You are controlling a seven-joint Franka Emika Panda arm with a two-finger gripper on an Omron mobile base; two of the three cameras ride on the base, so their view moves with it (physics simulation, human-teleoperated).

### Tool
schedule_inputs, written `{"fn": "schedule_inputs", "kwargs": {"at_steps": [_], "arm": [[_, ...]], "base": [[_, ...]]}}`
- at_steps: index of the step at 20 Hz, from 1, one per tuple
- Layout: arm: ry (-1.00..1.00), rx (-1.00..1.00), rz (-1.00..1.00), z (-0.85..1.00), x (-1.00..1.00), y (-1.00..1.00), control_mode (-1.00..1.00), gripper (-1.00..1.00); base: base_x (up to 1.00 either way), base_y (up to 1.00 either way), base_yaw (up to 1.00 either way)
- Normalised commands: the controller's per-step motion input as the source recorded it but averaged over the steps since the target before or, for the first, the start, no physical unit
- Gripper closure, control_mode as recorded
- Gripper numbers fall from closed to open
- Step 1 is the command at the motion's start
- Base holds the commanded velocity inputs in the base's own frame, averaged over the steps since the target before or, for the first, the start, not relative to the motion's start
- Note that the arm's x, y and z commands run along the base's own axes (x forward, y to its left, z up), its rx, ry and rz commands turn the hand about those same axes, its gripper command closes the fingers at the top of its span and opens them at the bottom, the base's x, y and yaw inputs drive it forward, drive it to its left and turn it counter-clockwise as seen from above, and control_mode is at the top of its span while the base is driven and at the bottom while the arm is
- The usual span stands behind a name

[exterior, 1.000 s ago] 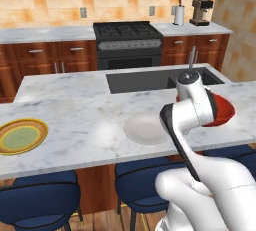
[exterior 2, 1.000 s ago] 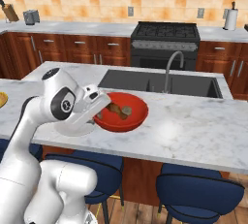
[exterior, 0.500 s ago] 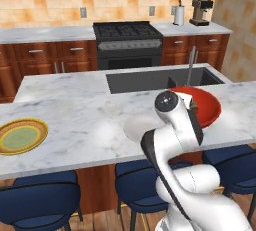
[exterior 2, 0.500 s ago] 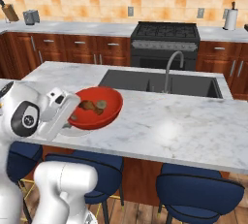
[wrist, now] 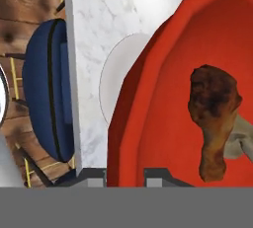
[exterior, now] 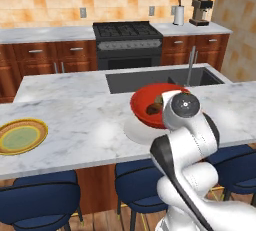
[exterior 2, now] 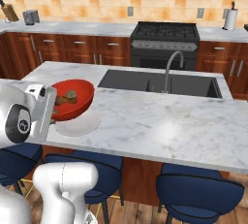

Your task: Pick the chicken drumstick and garlic from their plates and place them in the bowl. Then put the bowl in the fridge.

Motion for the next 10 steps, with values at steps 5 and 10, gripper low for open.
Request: {"fn": "schedule_inputs", "kwargs": {"at_steps": [5, 10], "arm": [[0.02, -0.04, 0.49, -0.05, 0.00, -0.02, -1.00, 1.00], [0.00, 0.00, 0.21, -0.01, -0.01, -0.10, -1.00, 1.00]], "base": [[0.00, 0.00, 0.00], [0.00, 0.00, 0.00]]}}
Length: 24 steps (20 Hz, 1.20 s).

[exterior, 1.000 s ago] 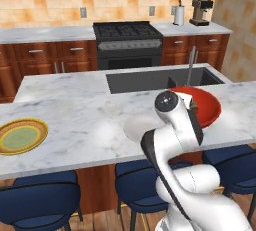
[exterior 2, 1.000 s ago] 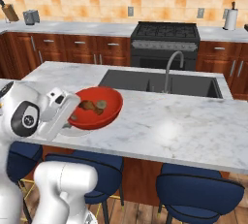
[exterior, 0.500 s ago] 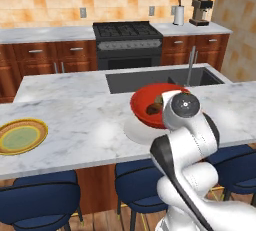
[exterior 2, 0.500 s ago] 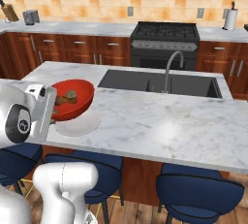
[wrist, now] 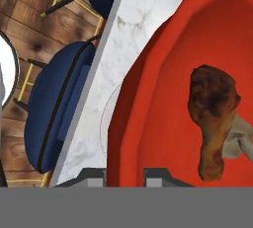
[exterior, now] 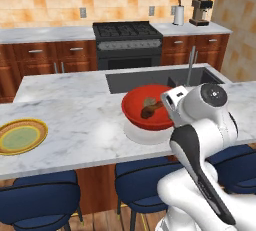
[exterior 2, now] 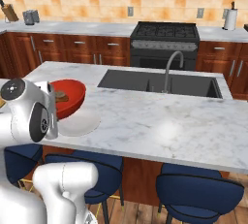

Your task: Pick the chicken drumstick and garlic from their plates and place them in the bowl. Then put the bowl in the fridge.

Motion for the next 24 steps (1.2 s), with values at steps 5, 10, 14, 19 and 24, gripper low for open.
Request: {"fn": "schedule_inputs", "kwargs": {"at_steps": [5, 10, 14, 19, 24], "arm": [[0.00, 0.00, 0.02, -0.13, -0.05, -0.04, -1.00, 1.00], [0.01, 0.08, 0.00, -0.18, 0.03, 0.00, -1.00, 1.00], [0.00, 0.05, 0.00, -0.01, 0.00, -0.02, -1.00, 1.00], [0.00, 0.00, 0.00, 0.00, 0.00, 0.00, -1.00, 1.00], [0.00, 0.00, 0.00, 0.00, 0.00, 0.00, -1.00, 1.00]], "base": [[0.00, 0.00, 0.00], [0.00, 0.00, 0.00], [0.00, 0.00, 0.00], [0.00, 0.00, 0.00], [0.00, 0.00, 0.00]]}}
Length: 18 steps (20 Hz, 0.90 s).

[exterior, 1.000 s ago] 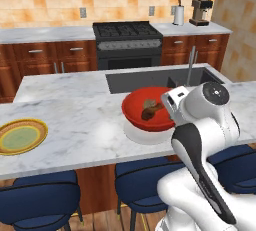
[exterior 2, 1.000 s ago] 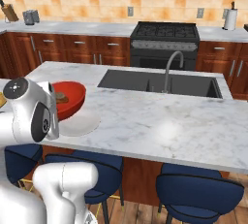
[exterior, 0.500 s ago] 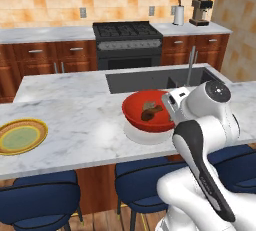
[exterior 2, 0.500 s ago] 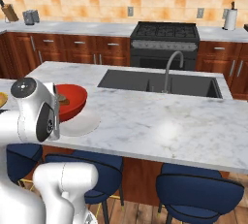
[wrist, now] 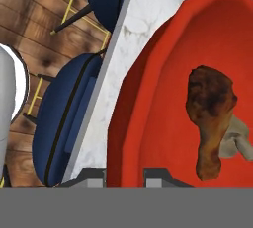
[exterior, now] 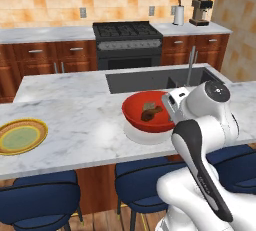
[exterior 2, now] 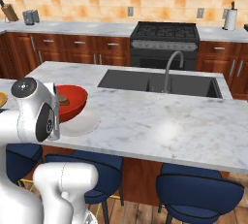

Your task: Pick the chicken drumstick and garlic from their plates and place them in the bowl. Then put the bowl in the fridge.

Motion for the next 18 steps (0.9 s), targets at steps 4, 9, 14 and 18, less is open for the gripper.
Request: {"fn": "schedule_inputs", "kwargs": {"at_steps": [4, 9, 14, 18], "arm": [[0.00, 0.00, 0.00, 0.00, 0.00, 0.00, 1.00, 1.00], [0.00, 0.00, 0.00, 0.00, 0.00, 0.00, 1.00, 1.00], [0.00, 0.00, 0.00, 0.00, 0.00, 0.00, 1.00, 1.00], [0.00, 0.00, 0.00, 0.00, 0.00, 0.00, 1.00, 1.00]], "base": [[0.00, 0.00, 0.00], [0.00, 0.00, 0.00], [-0.46, 0.10, 0.08], [-0.34, 0.44, 0.62]]}}
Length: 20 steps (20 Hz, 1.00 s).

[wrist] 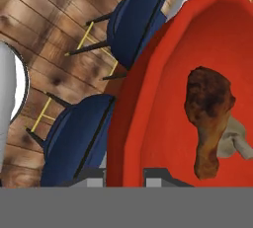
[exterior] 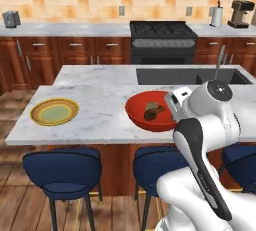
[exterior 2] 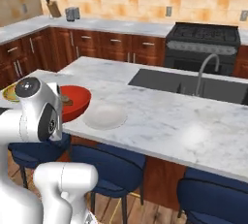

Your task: Pick the chicken drumstick and garlic from their plates and place them in the bowl. Then put the bowl in the fridge.

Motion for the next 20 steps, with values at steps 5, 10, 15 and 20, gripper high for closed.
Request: {"fn": "schedule_inputs", "kwargs": {"at_steps": [5, 10, 15, 20], "arm": [[0.00, 0.00, 0.00, 0.00, 0.00, 0.00, 1.00, 1.00], [0.00, 0.00, 0.00, 0.00, 0.00, 0.00, 1.00, 1.00], [0.00, 0.00, 0.00, 0.00, 0.00, 0.00, 1.00, 1.00], [0.00, 0.00, 0.00, 0.00, 0.00, 0.00, 1.00, 1.00]], "base": [[-0.12, 0.40, 0.86], [0.03, 0.40, 0.74], [0.34, 0.38, 0.53], [0.76, 0.43, 0.17]]}}
